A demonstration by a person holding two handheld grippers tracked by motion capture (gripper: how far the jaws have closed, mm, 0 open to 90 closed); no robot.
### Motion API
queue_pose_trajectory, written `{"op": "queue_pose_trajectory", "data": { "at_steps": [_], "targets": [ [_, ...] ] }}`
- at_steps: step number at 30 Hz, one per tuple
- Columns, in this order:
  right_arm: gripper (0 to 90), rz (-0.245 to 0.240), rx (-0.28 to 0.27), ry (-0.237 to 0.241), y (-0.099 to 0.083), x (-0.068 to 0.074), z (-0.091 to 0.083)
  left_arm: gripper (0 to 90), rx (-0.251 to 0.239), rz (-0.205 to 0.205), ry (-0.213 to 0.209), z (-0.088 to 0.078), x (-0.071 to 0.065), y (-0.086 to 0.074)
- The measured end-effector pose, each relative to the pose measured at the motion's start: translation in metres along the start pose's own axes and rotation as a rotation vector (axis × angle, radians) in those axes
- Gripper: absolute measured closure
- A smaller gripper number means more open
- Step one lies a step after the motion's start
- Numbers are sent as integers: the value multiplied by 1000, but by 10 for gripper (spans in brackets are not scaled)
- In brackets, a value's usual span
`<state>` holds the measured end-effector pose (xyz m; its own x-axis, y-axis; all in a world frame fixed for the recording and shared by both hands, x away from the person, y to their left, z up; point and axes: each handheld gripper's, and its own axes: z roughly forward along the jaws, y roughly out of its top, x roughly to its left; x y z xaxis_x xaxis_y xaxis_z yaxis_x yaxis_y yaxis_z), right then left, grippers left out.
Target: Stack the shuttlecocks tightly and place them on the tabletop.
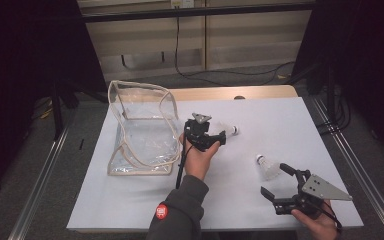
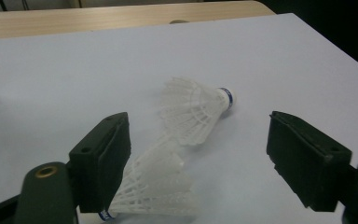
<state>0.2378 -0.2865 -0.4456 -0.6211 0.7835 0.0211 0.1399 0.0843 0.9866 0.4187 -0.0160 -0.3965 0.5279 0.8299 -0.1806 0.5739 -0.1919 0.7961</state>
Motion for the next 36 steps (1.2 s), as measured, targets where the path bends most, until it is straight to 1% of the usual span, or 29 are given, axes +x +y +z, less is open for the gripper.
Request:
{"op": "queue_pose_trajectory", "data": {
  "at_steps": [1,5,7,8,9,11,13,14,17,19,20,24,25,26,28,29,33,36],
  "targets": [
    [19,-3,3,0,0,0,0,181,-2,-5,-17,-1,-1,0],
    [16,-1,6,-3,0,0,0,147,14,17,-61,-6,-7,0],
    [16,0,5,-1,0,0,1,133,12,15,-88,-8,-9,0],
    [16,-1,4,-3,0,0,1,126,20,22,-92,-10,-10,0],
    [16,1,3,-2,0,0,1,121,17,28,-96,-11,-11,0],
    [15,1,4,-3,0,-1,1,109,19,30,-118,-13,-12,-1],
    [14,6,7,-4,-1,-1,0,95,28,49,-134,-15,-13,-1],
    [13,5,7,-4,-1,-1,1,86,27,50,-143,-16,-15,-2],
    [12,14,5,-3,0,-2,0,74,43,70,-182,-20,-18,-3],
    [12,21,9,-2,0,-2,0,64,49,84,-199,-23,-19,-4],
    [11,23,10,-4,0,-2,0,65,37,84,-209,-24,-20,-6],
    [10,26,16,-4,0,-3,1,62,30,92,-238,-27,-21,-12],
    [10,25,15,-5,1,-3,1,60,35,109,-246,-28,-21,-14],
    [10,25,14,-5,1,-3,1,60,33,115,-256,-29,-21,-15],
    [10,25,16,-7,1,-3,1,55,44,132,-258,-30,-22,-17],
    [10,27,16,-7,1,-4,1,50,36,132,-262,-31,-21,-18],
    [10,28,18,-8,1,-4,0,51,32,126,-277,-35,-18,-23],
    [10,27,21,-8,1,-4,0,51,37,130,-294,-38,-17,-28]
  ]
}}
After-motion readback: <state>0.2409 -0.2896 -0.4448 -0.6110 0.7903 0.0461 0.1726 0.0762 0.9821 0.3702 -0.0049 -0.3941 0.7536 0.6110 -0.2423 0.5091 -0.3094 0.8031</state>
